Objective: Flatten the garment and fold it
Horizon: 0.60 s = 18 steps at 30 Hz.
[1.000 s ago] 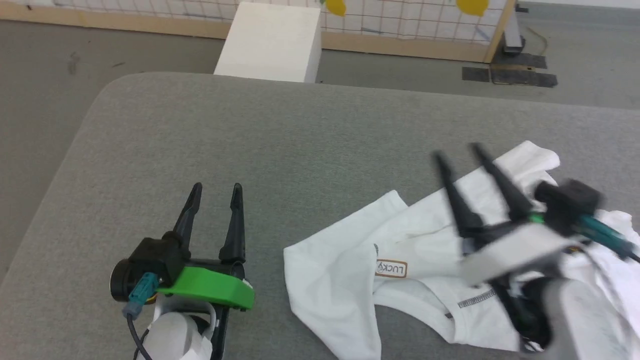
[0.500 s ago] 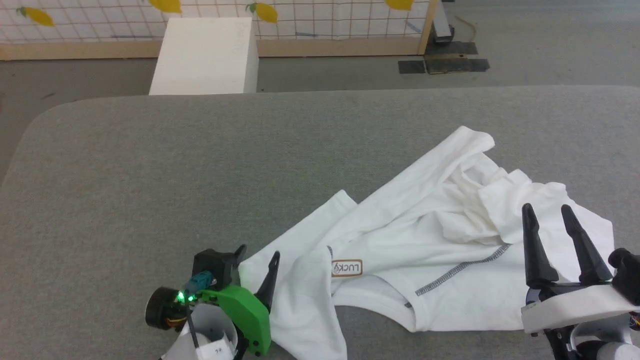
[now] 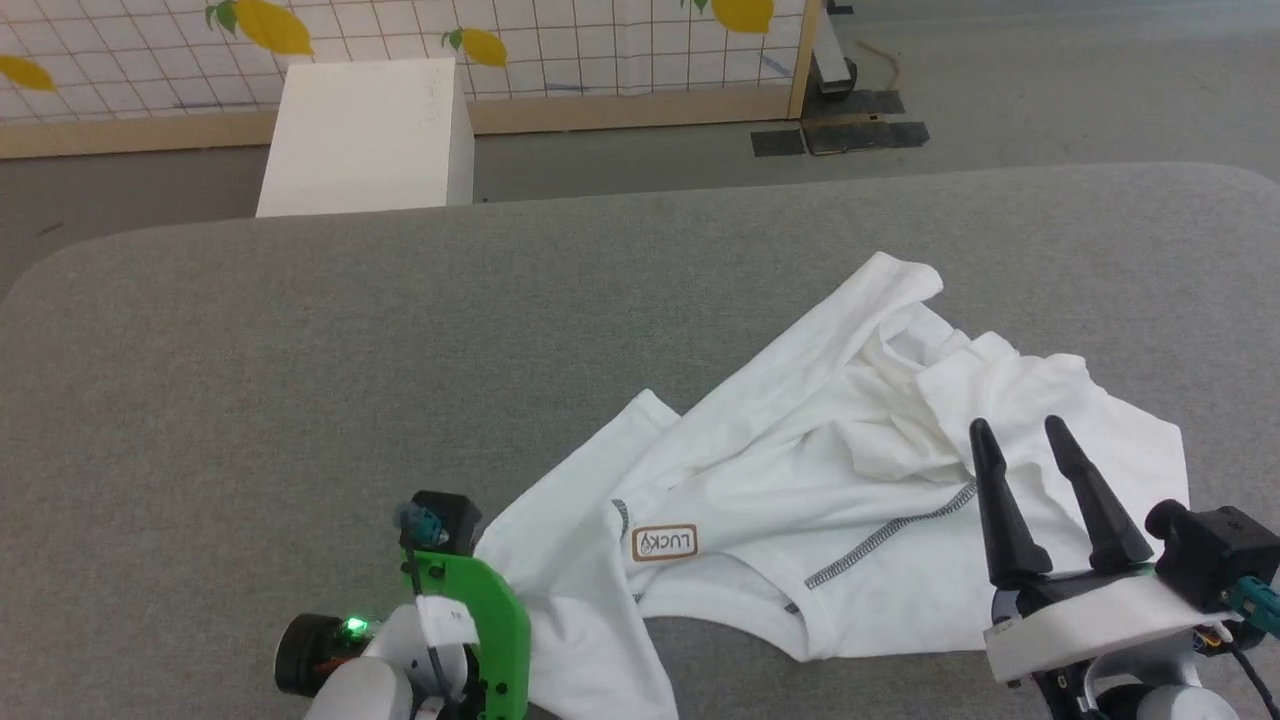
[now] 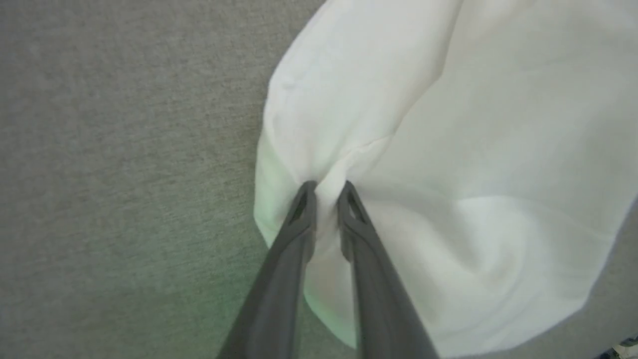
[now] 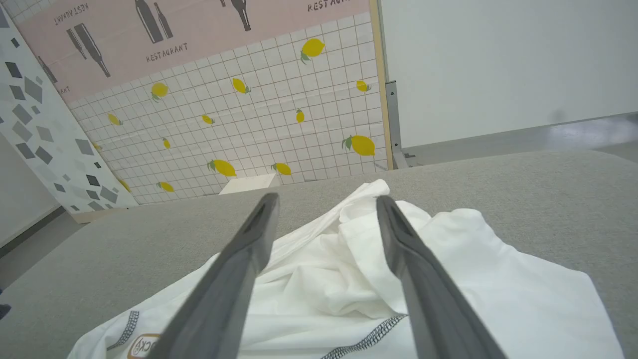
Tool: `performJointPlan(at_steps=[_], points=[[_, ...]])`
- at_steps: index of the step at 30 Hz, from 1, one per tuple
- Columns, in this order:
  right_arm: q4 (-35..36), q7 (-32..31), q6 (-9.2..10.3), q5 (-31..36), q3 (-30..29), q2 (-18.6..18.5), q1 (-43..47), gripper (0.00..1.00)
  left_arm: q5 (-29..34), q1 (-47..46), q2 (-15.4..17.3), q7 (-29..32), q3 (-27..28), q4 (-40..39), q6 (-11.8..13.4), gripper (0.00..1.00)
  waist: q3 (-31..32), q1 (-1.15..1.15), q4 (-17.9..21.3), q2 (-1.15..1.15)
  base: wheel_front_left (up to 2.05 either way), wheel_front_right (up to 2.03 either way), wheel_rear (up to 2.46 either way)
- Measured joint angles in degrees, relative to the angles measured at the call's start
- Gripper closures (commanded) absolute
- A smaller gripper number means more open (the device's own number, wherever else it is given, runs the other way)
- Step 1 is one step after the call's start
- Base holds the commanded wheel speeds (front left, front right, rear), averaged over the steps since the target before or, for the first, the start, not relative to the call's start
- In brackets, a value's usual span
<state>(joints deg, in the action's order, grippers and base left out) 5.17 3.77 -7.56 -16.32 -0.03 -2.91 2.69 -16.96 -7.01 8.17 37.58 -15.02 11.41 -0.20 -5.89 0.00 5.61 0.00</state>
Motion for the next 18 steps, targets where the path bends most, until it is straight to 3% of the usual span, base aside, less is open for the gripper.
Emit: performJointPlan(at_steps=[4,9,16,17,18], points=[[0.15,-0.23,0.0,-0.48,0.7,0.0,-0.03,0.0,1.51,0.47,-0.16,-11.8,3.54,-1.03,4.47,1.0,-0.78,0.0,-0.62,0.0,0.0,0.0,0.0],[0.32,-0.76,0.0,-0.47,1.23,0.0,-0.05,0.0,0.45,0.35,0.74,-23.68,12.49,-1.93,9.84,1.0,-1.55,0.0,-1.56,0.0,0.0,0.0,0.0],[0.23,-2.15,0.0,-0.41,1.11,0.0,-0.02,0.0,-0.59,2.23,2.61,-29.91,19.8,-1.62,13.9,1.0,-1.88,0.0,-2.93,0.0,0.0,0.0,0.0],[0.21,-2.58,0.0,-0.36,1.1,0.01,-0.01,0.0,-0.89,2.51,2.6,-30.78,19.9,-1.68,13.84,0.59,-1.89,0.0,-3.1,0.0,0.0,0.0,0.0],[0.16,-3.15,0.0,-0.35,1.0,0.01,0.01,0.0,-1.32,2.84,2.47,-31.62,19.72,-1.76,13.39,0.0,-1.89,0.0,-3.33,0.0,0.0,0.0,0.0]])
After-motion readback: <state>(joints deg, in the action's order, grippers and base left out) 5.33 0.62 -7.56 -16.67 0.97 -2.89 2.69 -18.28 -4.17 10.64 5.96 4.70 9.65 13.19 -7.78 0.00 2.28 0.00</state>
